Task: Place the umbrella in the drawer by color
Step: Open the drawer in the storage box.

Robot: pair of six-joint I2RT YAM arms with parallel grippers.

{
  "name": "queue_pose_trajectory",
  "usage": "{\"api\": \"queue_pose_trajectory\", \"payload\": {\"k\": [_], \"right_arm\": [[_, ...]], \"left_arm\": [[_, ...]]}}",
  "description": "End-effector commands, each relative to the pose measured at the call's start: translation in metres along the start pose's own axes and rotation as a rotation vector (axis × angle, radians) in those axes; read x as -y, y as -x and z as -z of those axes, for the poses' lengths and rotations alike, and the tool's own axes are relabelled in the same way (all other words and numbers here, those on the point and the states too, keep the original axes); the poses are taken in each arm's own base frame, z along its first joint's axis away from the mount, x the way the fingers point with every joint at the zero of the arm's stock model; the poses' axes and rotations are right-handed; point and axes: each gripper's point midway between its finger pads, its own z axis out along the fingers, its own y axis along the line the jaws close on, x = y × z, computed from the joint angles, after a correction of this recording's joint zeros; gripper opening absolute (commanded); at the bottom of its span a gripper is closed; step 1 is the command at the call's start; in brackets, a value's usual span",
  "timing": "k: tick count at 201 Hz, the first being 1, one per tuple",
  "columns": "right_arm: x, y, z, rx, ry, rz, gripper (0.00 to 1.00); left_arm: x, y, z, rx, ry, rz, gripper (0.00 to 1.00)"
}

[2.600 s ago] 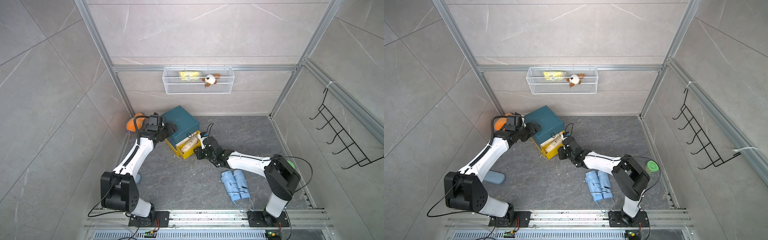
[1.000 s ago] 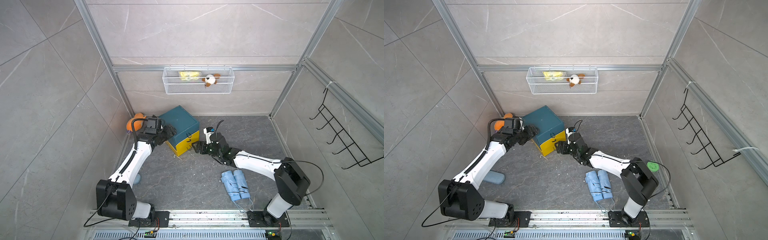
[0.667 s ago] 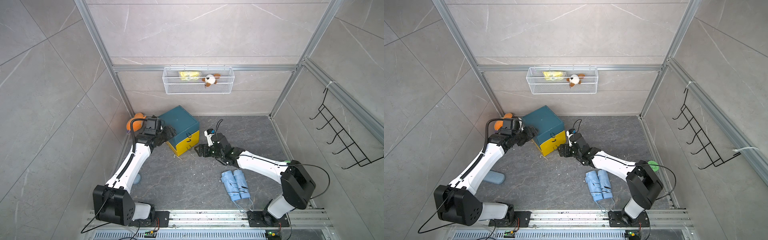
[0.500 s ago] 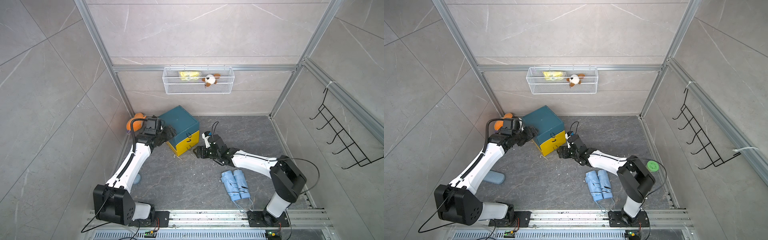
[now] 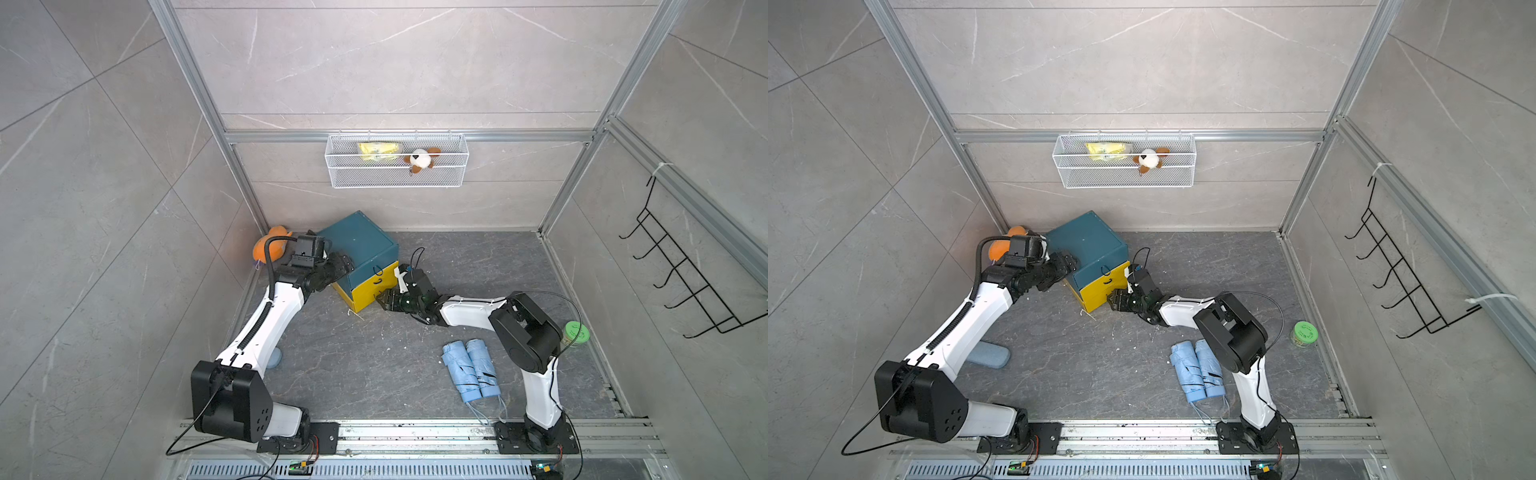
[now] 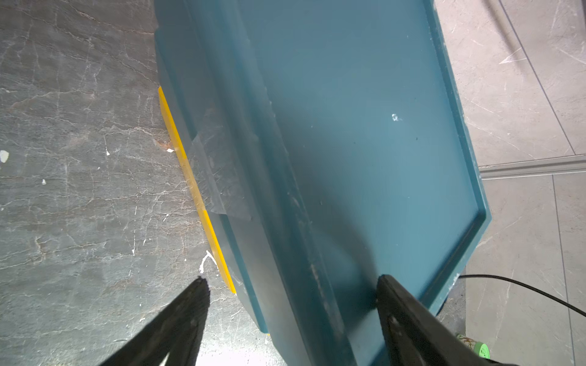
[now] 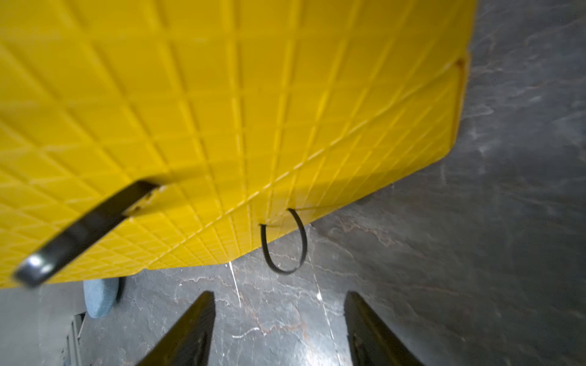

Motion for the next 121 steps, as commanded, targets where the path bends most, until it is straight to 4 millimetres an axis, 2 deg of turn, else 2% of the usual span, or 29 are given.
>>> {"api": "queue_pose_trajectory", "payload": {"k": [1, 32, 121], "right_arm": [[-0.006, 0.01, -0.012, 0.032, 0.063, -0.052, 0.64], [0.004, 0.006, -0.022, 0.028, 0.066, -0.088, 0.61], [0.003, 0.005, -0.035, 0.04, 0.122, -0.13, 0.51]], "left_arm": [[-0.001, -0.003, -0.006, -0.02, 0.008, -0.034, 0.85], [-0.002, -0.005, -0.008, -0.025, 0.012, -0.034, 0.85], [-0.008, -0.008, -0.011, -0.028, 0.024, -0.035, 0.85]]}}
